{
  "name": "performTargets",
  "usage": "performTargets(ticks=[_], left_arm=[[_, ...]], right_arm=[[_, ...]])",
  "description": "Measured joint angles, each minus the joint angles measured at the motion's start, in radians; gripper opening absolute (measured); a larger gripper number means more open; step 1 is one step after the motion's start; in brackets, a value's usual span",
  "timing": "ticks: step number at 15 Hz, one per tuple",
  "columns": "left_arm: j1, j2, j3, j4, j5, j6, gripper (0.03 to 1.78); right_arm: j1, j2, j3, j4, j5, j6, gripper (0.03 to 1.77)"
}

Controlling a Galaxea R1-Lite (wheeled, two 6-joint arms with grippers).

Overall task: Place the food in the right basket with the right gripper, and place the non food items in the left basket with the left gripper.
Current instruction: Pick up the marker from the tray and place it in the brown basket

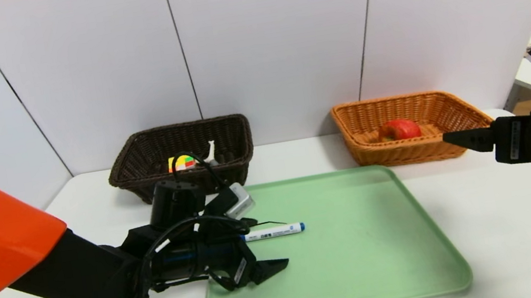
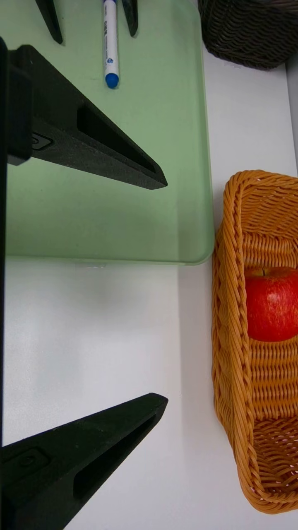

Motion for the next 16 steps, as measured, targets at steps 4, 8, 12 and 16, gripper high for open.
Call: performTargets(ticks=[4,8,12,16], left_arm=[[-0.004,0.000,0.002,-0.001,0.003,-0.001,1.54],[-0.007,0.000,0.002,0.001,0.001,-0.004,1.03],[-0.006,-0.003,0.002,0.002,0.001,-0.004,0.62],[-0.005,-0.004,0.001,0.000,0.001,-0.005,0.24]], right_arm=[[0.000,-0.001,-0.006,0.000,0.000,0.000,1.70],[0.000,-0.001,-0.004,0.000,0.000,0.000,1.70],[0.000,-0.001,-0.006,0.000,0.001,0.000,1.70],[0.000,-0.001,-0.007,0.000,0.001,0.001,1.70]])
